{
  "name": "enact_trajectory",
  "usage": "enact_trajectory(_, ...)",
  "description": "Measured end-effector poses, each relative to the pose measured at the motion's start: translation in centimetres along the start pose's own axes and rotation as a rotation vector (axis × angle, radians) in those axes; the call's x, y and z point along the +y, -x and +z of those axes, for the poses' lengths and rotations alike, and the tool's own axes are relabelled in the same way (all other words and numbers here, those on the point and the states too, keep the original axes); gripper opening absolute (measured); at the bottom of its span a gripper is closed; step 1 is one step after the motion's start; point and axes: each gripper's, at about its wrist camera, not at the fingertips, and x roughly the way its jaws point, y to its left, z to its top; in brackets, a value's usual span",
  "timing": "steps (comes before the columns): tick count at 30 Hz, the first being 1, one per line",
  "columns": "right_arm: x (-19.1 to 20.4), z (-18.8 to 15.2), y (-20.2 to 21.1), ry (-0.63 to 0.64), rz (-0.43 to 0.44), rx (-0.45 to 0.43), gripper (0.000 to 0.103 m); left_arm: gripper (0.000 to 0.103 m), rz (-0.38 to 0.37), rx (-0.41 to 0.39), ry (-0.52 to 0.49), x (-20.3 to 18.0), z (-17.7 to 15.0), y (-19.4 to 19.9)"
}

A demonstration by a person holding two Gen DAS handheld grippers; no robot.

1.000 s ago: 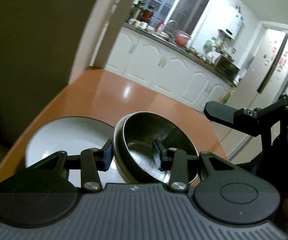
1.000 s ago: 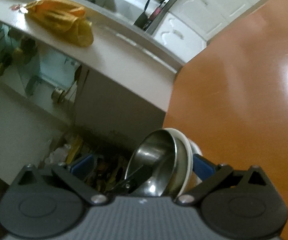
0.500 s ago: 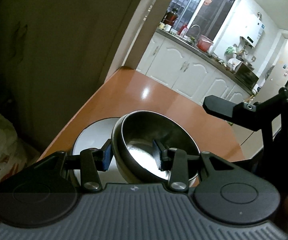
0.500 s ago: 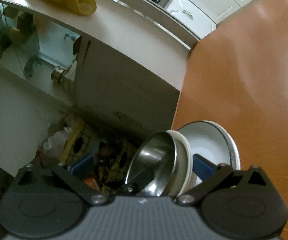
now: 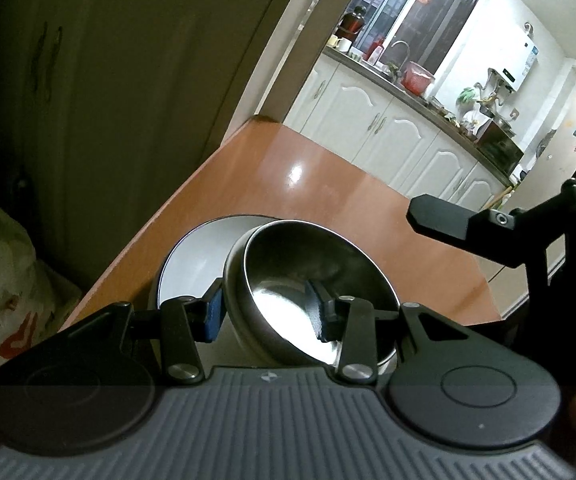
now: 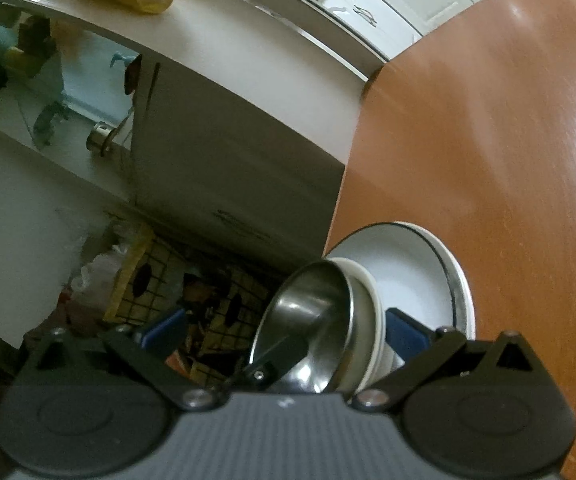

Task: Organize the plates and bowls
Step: 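Carry the bowl stack with both tools over the plate stack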

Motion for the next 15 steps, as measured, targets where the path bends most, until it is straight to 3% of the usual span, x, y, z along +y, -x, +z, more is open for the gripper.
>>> enact_trajectory(15,-0.14,0.07,-0.10,0.002,0.018,0.004,0.103,0.046,0.026,0.008,0.004,0.12,0.50,-0.67)
